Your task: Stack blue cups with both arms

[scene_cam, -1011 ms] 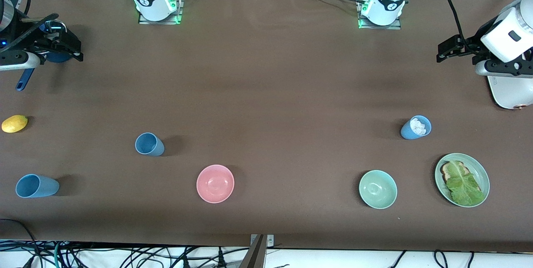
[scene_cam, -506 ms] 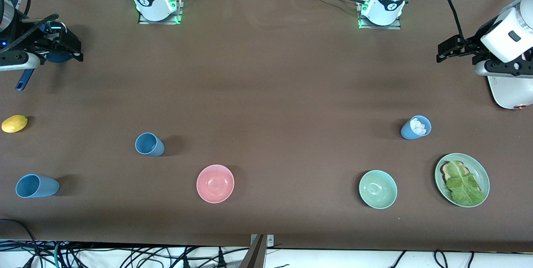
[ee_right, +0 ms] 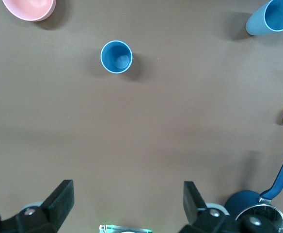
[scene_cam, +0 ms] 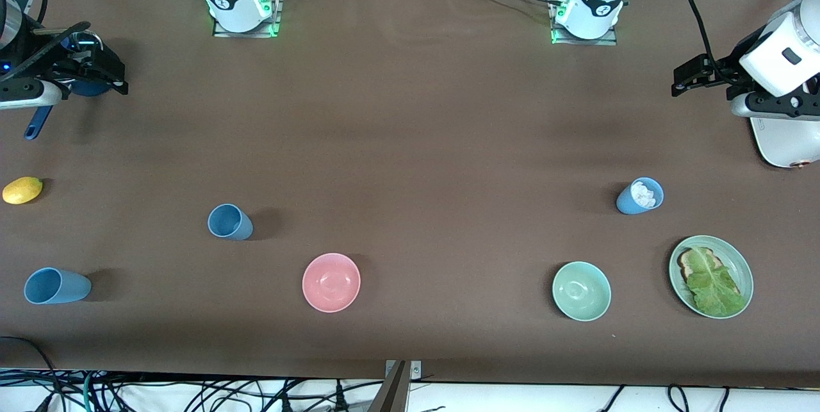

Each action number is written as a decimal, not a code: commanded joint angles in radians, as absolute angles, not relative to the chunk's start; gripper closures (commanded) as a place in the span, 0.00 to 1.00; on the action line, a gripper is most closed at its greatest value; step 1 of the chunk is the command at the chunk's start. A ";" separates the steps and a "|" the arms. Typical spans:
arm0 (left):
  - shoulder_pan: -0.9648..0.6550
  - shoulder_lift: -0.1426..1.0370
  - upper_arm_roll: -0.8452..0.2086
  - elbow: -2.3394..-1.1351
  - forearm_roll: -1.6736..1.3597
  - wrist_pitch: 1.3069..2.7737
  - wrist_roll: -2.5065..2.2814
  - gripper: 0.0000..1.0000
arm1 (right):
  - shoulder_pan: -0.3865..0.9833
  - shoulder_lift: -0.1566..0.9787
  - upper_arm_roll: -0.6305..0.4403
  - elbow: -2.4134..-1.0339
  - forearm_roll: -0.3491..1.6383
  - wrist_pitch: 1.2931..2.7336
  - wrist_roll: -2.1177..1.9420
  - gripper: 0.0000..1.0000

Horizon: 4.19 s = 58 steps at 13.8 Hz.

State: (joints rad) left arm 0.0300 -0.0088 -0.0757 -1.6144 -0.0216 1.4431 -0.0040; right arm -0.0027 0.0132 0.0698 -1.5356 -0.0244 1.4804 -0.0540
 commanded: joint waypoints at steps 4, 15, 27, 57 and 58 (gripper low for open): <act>0.037 0.017 -0.078 -1.586 -0.026 1.436 0.009 0.00 | -0.009 0.012 0.072 -1.529 -0.018 1.471 -0.067 0.00; 0.021 0.210 -0.081 -1.464 -0.005 1.434 0.017 0.00 | -0.009 0.012 0.072 -1.540 -0.015 1.476 -0.067 0.00; 0.113 0.377 -0.075 -1.479 -0.008 1.606 0.028 0.00 | -0.006 0.012 0.075 -1.554 -0.014 1.496 -0.060 0.00; 0.164 0.337 -0.005 -2.089 -0.021 2.449 0.310 0.00 | -0.003 0.020 0.081 -1.578 -0.014 1.526 -0.055 0.00; 0.163 0.337 -0.005 -2.104 -0.021 2.477 0.310 0.00 | -0.005 0.020 0.081 -1.582 -0.014 1.528 -0.055 0.00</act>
State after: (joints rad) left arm 0.1755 0.3613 -0.0176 -2.0518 -0.0199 2.4199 0.2853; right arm -0.0001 0.0329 0.0774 -1.5633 -0.0243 1.5173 -0.0539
